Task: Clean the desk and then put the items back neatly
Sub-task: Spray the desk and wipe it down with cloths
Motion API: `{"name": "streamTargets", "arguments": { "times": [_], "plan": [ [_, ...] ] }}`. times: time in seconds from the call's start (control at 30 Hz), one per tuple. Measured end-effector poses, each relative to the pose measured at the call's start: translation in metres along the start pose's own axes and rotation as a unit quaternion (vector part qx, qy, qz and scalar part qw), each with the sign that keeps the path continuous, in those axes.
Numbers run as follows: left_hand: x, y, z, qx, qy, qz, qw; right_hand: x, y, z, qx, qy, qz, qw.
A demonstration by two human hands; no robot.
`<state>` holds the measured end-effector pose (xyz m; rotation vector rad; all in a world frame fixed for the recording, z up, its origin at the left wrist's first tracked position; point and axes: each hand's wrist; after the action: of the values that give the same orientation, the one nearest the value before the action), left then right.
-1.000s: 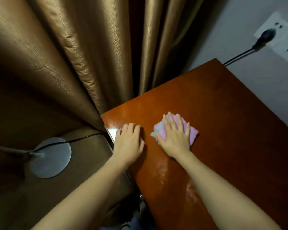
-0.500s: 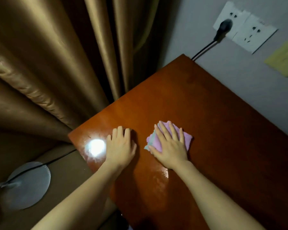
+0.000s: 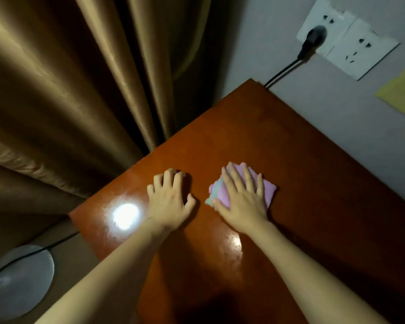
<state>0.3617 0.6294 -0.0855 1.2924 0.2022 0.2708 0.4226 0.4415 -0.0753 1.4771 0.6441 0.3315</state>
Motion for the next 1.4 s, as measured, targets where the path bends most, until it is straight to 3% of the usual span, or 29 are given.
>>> {"name": "streamTargets", "arguments": {
  "times": [0.13,0.43,0.63,0.7,0.87,0.93,1.03,1.2,1.4],
  "plan": [
    [0.023,-0.005,0.021,0.004,-0.026,-0.015,1.000,-0.022,-0.007,0.037,-0.014,0.044,-0.003,0.999],
    [0.052,-0.010,0.035,0.032,-0.043,-0.053,0.997,0.046,0.013,0.081,0.014,-0.115,0.001,0.993],
    [0.069,-0.013,0.038,0.032,-0.044,-0.059,0.997,-0.012,-0.003,0.066,-0.008,0.027,-0.008,1.000],
    [0.068,-0.013,0.038,0.031,-0.046,-0.055,0.997,-0.023,-0.004,0.084,-0.016,0.035,-0.011,0.999],
    [0.069,-0.014,0.041,0.053,-0.058,-0.028,0.997,0.030,0.014,0.112,0.021,-0.154,-0.005,0.988],
    [0.071,-0.017,0.043,0.060,-0.071,-0.021,0.995,0.063,0.019,0.102,0.035,-0.193,0.003,0.980],
    [0.085,-0.019,0.052,0.059,-0.083,-0.024,0.995,0.090,0.023,0.082,0.039,-0.159,0.002,0.986],
    [0.105,-0.024,0.071,0.058,-0.077,-0.052,0.994,0.061,0.018,0.106,-0.001,0.000,-0.023,1.000],
    [0.108,-0.026,0.070,0.086,-0.087,-0.057,0.991,0.086,0.022,0.164,0.021,-0.158,0.008,0.987]
  ]
}}
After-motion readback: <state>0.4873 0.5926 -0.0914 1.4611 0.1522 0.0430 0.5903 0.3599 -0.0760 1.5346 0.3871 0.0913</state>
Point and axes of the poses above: each hand's wrist, its own x-axis towards the middle knuckle, its own y-axis out of the back of the hand, z = x × y, and after that the axes turned 6 degrees about y, right-handed
